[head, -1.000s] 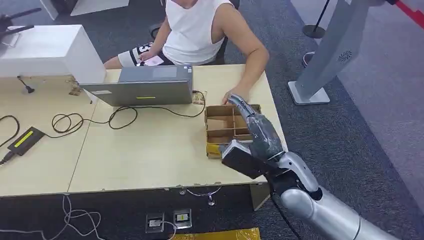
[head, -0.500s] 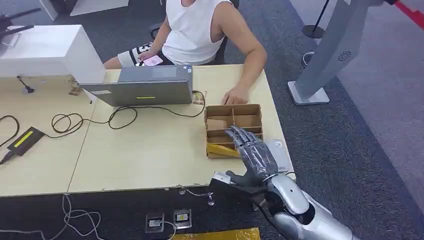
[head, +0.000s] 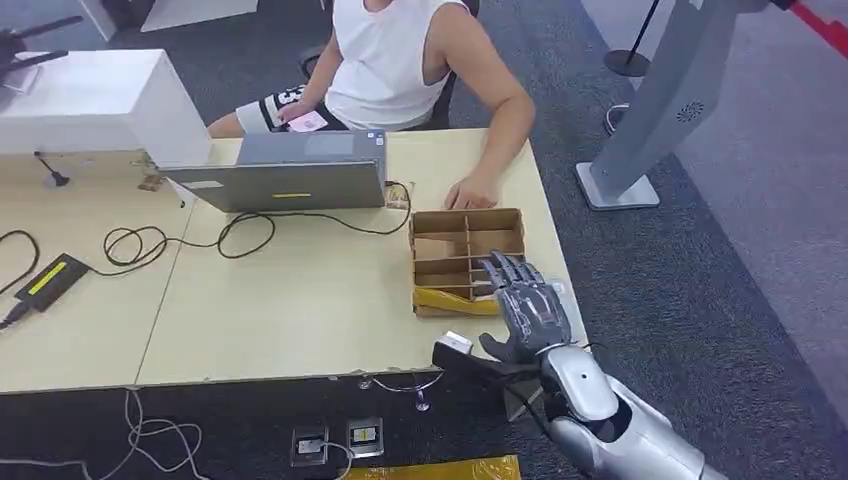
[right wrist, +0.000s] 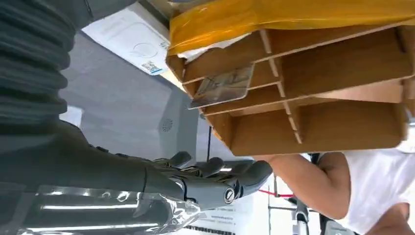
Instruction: Pass the card to the sensor for recognition and then transmit it.
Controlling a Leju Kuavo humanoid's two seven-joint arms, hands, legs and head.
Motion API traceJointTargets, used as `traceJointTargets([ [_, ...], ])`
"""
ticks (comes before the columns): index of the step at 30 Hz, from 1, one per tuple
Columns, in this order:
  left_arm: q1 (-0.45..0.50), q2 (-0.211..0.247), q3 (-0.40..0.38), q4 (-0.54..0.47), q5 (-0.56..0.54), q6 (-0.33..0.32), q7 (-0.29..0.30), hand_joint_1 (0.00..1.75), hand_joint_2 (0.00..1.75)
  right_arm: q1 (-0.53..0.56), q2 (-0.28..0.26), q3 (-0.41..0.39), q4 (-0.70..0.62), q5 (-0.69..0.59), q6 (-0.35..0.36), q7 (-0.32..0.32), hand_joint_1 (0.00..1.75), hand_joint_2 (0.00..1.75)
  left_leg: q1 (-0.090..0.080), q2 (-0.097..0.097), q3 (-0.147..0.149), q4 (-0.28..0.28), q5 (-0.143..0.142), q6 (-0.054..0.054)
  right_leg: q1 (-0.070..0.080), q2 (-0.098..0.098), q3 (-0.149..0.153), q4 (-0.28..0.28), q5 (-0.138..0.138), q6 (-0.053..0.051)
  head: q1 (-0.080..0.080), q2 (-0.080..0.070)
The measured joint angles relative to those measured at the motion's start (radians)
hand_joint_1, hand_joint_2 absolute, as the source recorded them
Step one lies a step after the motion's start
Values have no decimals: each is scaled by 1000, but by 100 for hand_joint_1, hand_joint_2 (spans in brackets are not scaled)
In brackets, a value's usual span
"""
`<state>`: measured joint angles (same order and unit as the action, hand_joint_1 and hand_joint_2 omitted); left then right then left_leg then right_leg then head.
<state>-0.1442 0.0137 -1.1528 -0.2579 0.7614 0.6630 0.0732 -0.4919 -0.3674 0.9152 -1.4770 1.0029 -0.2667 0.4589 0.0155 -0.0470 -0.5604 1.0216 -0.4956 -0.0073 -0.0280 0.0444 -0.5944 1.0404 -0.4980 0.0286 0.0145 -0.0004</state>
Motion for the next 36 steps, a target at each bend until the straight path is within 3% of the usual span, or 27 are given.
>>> traceJointTargets([
  [13, -5, 0, 0, 0, -9, -6, 4, 0, 175, -16, 13, -14, 138, 1, -16, 32, 0, 175, 0, -1, 0, 0, 0, 0, 0, 0, 0, 0, 0, 0, 0, 0],
  [36, -11, 1, -6, 0, -28, -21, 29, 0, 175, -122, 125, -21, 377, -56, -99, -52, 0, 175, 0, -1, 0, 0, 0, 0, 0, 0, 0, 0, 0, 0, 0, 0],
])
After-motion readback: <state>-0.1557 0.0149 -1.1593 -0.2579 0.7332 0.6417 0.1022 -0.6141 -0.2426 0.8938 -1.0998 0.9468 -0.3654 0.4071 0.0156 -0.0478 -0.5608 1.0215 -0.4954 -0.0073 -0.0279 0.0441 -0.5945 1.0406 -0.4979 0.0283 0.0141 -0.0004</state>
